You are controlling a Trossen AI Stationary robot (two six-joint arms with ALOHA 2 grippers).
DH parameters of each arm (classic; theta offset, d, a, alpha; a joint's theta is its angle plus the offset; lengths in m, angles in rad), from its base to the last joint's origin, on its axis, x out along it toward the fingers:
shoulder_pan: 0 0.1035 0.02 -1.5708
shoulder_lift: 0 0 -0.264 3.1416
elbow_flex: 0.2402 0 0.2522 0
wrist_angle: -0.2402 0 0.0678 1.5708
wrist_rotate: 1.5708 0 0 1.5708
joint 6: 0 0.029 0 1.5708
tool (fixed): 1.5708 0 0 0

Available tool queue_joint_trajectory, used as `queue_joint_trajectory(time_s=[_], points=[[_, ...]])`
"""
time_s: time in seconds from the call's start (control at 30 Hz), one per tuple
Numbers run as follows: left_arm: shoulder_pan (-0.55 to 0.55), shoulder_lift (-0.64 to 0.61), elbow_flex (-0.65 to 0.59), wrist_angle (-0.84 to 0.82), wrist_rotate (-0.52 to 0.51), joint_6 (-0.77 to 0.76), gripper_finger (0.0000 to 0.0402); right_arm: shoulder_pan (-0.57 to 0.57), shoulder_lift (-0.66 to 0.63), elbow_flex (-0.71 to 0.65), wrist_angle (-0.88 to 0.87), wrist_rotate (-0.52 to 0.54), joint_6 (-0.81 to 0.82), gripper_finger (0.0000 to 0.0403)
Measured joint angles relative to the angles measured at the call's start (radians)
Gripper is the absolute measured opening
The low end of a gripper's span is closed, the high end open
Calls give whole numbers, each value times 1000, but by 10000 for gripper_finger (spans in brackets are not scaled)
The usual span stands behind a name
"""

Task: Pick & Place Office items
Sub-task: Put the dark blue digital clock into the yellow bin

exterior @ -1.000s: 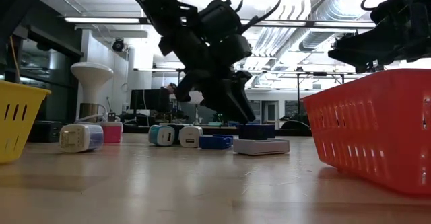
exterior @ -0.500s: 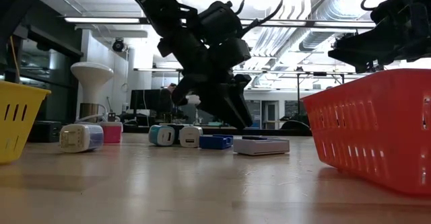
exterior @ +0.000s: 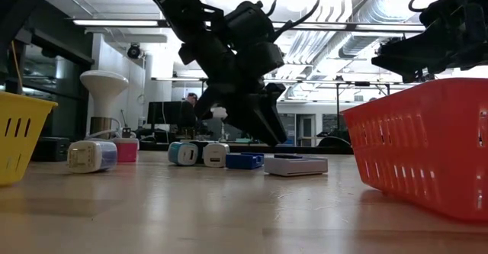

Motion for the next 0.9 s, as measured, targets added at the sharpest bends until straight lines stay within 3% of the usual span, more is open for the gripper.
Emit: queue_joint_trajectory(time_s=[0.9], points=[[0,-1,2,-48,0,-101,122,0,0,0,1,0,0,195]])
